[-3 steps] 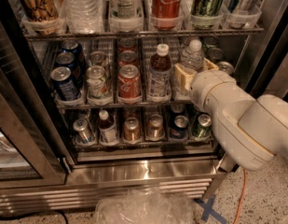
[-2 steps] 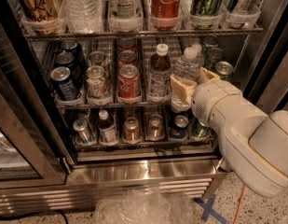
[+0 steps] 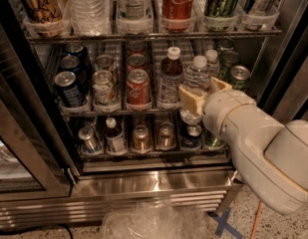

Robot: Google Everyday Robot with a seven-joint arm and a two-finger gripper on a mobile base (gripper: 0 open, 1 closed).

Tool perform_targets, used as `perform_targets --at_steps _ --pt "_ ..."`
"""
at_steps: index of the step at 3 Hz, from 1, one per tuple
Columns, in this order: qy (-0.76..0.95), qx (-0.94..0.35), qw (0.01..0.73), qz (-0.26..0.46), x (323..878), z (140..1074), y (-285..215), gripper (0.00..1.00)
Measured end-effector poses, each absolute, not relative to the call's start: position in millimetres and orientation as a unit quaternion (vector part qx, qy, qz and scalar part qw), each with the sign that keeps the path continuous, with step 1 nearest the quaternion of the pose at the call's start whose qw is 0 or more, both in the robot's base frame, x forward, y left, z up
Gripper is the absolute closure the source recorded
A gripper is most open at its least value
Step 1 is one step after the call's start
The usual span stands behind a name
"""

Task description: Pick water bottle from middle shelf of fridge

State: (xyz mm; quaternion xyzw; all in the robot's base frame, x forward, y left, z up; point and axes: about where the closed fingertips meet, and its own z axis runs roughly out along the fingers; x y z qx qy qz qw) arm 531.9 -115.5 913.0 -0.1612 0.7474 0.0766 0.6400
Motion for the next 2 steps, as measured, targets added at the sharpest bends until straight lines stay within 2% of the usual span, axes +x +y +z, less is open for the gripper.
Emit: perform_targets --at_steps 2 --pt "0.753 -0.157 0.627 0.126 505.8 893.8 -112.0 1.0"
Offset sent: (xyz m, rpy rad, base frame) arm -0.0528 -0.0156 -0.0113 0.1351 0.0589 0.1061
